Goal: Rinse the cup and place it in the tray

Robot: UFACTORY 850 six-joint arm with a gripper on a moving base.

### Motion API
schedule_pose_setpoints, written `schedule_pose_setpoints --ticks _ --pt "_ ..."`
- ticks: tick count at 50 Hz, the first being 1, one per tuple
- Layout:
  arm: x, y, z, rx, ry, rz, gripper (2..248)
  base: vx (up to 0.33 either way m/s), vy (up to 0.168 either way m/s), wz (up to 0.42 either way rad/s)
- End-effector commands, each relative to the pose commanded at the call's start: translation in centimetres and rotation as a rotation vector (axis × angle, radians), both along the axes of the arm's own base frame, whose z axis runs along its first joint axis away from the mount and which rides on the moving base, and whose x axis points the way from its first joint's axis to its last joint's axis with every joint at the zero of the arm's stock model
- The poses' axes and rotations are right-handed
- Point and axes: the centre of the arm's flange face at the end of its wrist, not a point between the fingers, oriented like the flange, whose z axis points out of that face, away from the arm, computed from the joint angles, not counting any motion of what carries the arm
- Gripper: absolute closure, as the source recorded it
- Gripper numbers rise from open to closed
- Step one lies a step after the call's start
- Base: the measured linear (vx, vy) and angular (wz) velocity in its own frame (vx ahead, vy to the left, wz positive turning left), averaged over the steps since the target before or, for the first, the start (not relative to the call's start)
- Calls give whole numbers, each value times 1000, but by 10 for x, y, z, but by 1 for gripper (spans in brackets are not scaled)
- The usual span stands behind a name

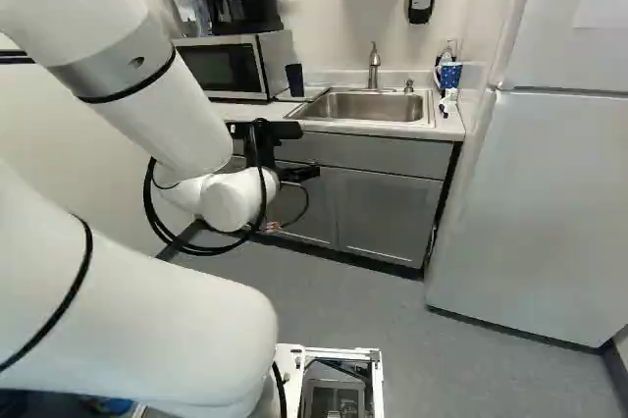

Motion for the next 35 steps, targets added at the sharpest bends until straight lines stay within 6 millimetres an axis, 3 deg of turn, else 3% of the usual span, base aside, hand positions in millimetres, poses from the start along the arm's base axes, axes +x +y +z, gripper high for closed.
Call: schedule_pose_setpoints --ticks 35 --pt "-17 6 -14 0 -39 20 3 0 0 0"
